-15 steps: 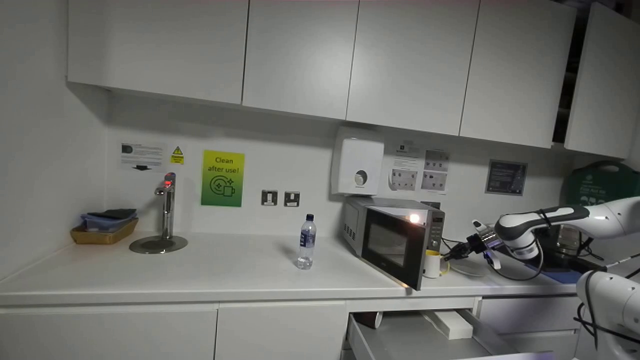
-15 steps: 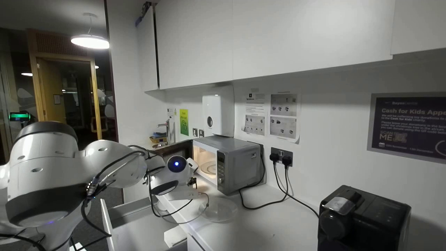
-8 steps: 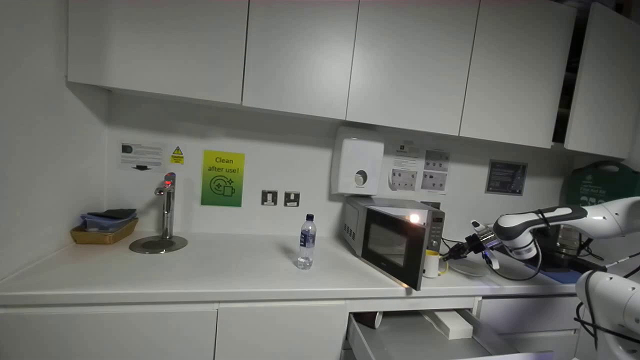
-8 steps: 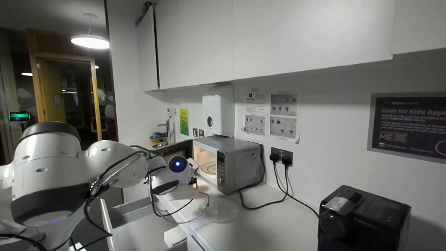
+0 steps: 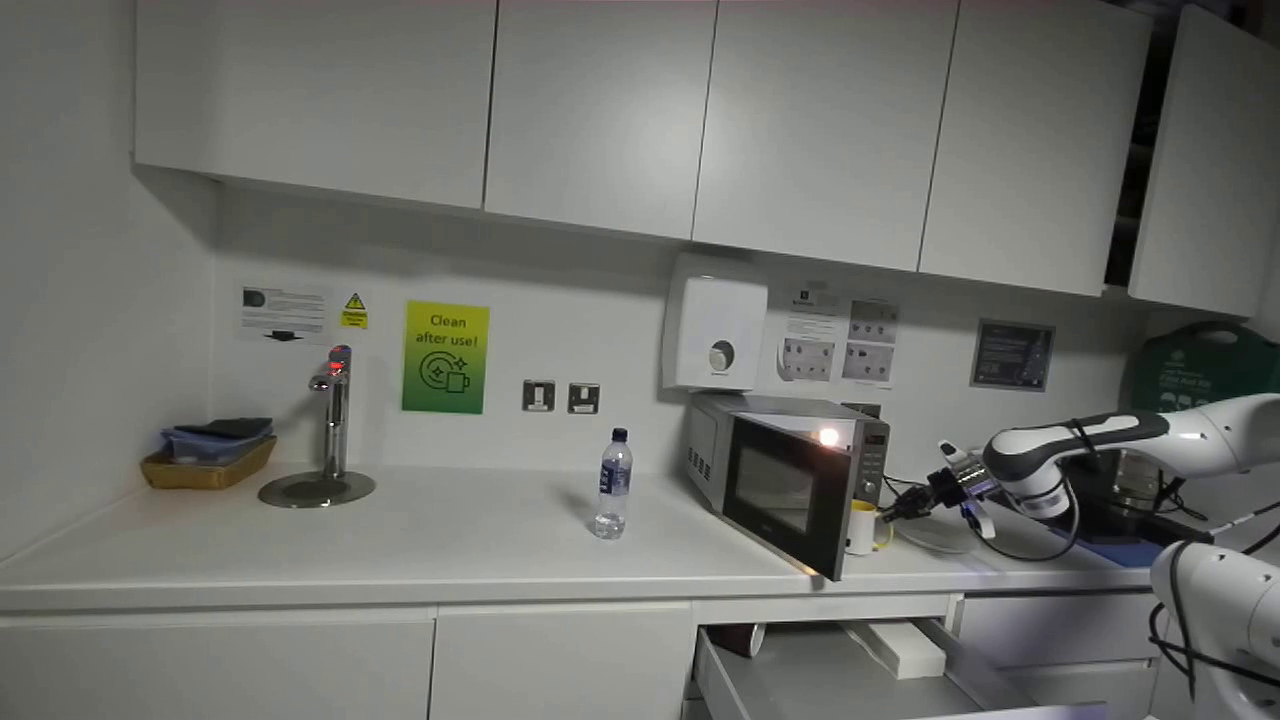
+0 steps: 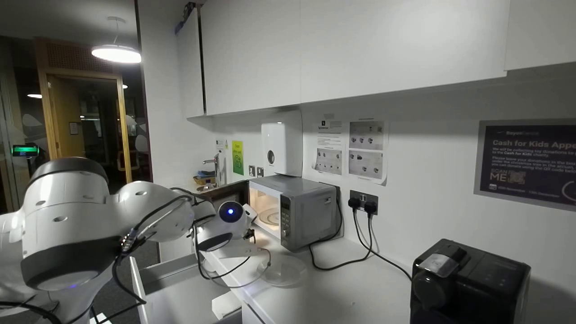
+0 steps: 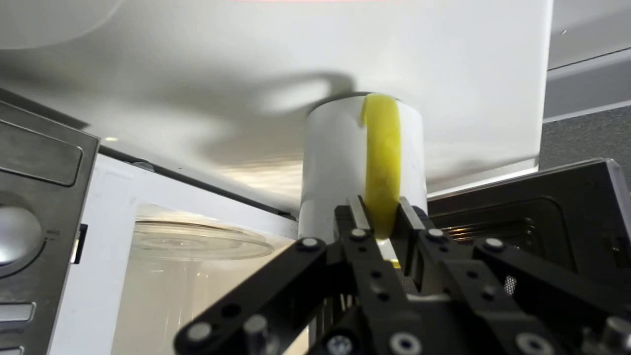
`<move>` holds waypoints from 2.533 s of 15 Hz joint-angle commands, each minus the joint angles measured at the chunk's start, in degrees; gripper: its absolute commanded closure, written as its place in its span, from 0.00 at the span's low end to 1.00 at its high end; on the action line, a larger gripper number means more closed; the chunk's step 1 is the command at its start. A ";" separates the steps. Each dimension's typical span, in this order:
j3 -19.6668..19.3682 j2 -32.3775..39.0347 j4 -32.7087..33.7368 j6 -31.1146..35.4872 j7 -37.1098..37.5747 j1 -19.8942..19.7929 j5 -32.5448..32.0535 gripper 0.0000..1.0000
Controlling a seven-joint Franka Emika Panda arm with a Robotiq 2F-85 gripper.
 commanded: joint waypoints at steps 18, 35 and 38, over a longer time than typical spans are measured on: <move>0.56 1.99 2.91 -3.86 2.29 2.79 -0.22 0.00; 19.12 26.47 12.11 -23.39 20.10 -6.40 2.06 0.00; 26.93 30.92 14.41 -28.67 22.87 -12.17 2.12 0.00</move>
